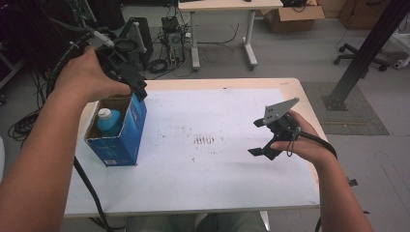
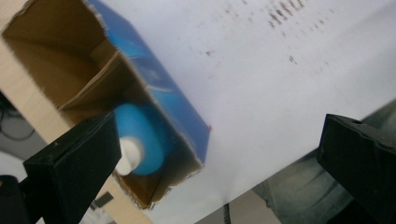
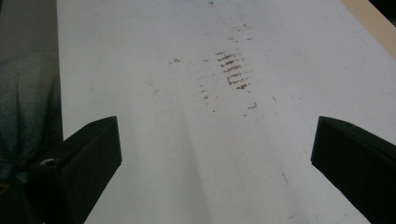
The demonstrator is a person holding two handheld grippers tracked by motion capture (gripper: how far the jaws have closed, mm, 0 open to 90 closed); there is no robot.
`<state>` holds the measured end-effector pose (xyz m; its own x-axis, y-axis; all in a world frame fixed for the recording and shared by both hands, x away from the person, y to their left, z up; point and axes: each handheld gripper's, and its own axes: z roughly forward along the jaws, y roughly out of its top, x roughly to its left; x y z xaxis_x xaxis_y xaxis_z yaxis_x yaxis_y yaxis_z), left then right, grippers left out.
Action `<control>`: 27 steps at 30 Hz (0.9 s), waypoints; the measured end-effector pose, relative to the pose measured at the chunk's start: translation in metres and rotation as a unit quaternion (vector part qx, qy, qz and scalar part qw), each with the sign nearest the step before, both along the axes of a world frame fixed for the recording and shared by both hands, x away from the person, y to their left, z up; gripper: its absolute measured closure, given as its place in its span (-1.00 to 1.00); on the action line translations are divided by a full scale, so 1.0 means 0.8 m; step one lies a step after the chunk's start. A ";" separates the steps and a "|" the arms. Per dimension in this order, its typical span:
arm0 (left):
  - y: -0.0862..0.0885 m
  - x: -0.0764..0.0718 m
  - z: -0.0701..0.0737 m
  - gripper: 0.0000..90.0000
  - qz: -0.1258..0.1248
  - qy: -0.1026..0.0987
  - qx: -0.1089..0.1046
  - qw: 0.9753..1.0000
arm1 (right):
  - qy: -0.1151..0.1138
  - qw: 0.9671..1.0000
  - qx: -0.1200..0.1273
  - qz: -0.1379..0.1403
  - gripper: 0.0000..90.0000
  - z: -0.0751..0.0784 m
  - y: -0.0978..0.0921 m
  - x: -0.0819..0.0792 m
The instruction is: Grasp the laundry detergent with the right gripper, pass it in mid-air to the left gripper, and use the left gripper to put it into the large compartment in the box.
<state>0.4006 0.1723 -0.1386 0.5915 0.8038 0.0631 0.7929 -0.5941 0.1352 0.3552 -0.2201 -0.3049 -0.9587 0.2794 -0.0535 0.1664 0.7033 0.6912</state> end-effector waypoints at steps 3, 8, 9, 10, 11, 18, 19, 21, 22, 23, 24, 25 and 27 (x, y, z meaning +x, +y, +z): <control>-0.010 -0.005 -0.002 -1.00 -0.031 0.005 -0.001 1.000 | 0.000 1.000 -0.023 0.009 -0.96 0.012 0.006 -0.001; -0.027 -0.012 -0.004 -0.99 -0.097 0.010 -0.001 0.995 | 0.001 0.999 -0.045 0.016 -0.96 0.021 0.010 -0.001; -0.031 -0.013 -0.005 -1.00 -0.109 0.013 0.001 0.994 | 0.001 0.999 -0.050 0.018 -0.96 0.023 0.011 -0.001; -0.036 -0.015 -0.007 -1.00 -0.122 0.015 0.004 0.992 | 0.003 0.998 -0.055 0.019 -0.95 0.025 0.012 -0.001; -0.040 -0.016 -0.010 -0.99 -0.134 0.018 0.008 0.991 | 0.004 0.998 -0.060 0.020 -0.95 0.026 0.013 -0.001; -0.070 -0.024 -0.028 -1.00 -0.216 0.035 0.026 0.975 | 0.009 0.994 -0.103 0.035 -0.94 0.033 0.016 0.006; -0.074 -0.024 -0.031 -0.99 -0.223 0.037 0.026 0.974 | 0.010 0.993 -0.108 0.036 -0.94 0.035 0.017 0.007; -0.080 -0.024 -0.035 -0.99 -0.244 0.043 0.030 0.968 | 0.011 0.992 -0.117 0.042 -0.94 0.037 0.018 0.009; -0.082 -0.024 -0.038 -0.99 -0.251 0.046 0.031 0.966 | 0.011 0.991 -0.122 0.045 -0.94 0.039 0.019 0.011; -0.085 -0.024 -0.040 -1.00 -0.257 0.046 0.032 0.965 | 0.013 0.991 -0.127 0.047 -0.94 0.040 0.019 0.012; -0.088 -0.024 -0.042 -1.00 -0.271 0.043 0.036 0.961 | 0.014 0.990 -0.133 0.051 -0.94 0.040 0.020 0.014; -0.090 -0.025 -0.044 -1.00 -0.281 0.044 0.036 0.958 | 0.016 0.989 -0.140 0.054 -0.94 0.041 0.021 0.015; -0.094 -0.026 -0.047 -0.99 -0.291 0.051 0.036 0.955 | 0.018 0.987 -0.151 0.060 -0.94 0.040 0.022 0.018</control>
<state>0.3801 0.0968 -0.1763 0.9427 0.3328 0.0238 0.3325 -0.9429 0.0170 0.3695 -0.2022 -0.2731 -0.9866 0.1408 -0.0828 0.0904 0.8927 0.4416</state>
